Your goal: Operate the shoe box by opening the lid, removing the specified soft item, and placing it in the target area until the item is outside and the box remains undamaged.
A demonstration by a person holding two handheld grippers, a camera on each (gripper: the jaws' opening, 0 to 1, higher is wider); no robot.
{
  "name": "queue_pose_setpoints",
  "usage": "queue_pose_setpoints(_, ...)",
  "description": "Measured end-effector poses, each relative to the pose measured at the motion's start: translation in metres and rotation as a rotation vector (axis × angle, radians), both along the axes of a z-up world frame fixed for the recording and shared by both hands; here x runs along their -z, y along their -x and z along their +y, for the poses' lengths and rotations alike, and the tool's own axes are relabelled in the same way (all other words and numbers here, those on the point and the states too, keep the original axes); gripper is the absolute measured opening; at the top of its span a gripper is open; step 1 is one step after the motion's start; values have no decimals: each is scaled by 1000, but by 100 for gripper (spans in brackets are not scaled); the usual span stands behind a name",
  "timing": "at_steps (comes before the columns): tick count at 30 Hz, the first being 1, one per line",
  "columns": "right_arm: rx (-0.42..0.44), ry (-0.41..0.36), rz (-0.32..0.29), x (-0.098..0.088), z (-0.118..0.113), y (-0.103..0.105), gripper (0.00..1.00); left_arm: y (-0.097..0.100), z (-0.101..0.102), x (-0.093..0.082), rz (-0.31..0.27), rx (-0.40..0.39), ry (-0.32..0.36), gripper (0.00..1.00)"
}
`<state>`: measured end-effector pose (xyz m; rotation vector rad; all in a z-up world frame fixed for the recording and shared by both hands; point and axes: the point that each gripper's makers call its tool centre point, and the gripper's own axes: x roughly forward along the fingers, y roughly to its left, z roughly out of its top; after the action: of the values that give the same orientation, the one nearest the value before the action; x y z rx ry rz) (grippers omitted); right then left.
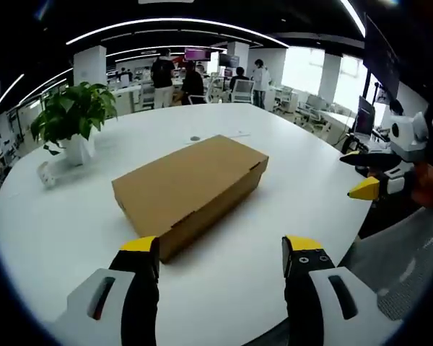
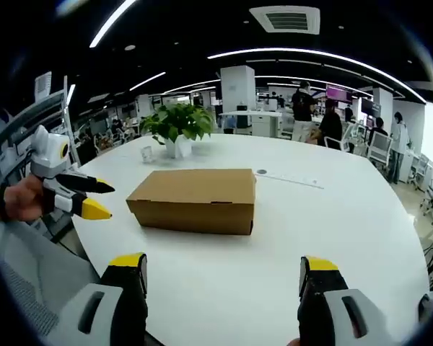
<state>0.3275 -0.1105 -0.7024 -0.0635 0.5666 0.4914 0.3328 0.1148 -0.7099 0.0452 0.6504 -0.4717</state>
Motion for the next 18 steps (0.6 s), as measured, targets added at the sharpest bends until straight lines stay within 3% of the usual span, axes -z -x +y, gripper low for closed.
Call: queue_pose_setpoints(18,0,-1,-1,0,0,0,86,0,1,0,3,-6,6,70)
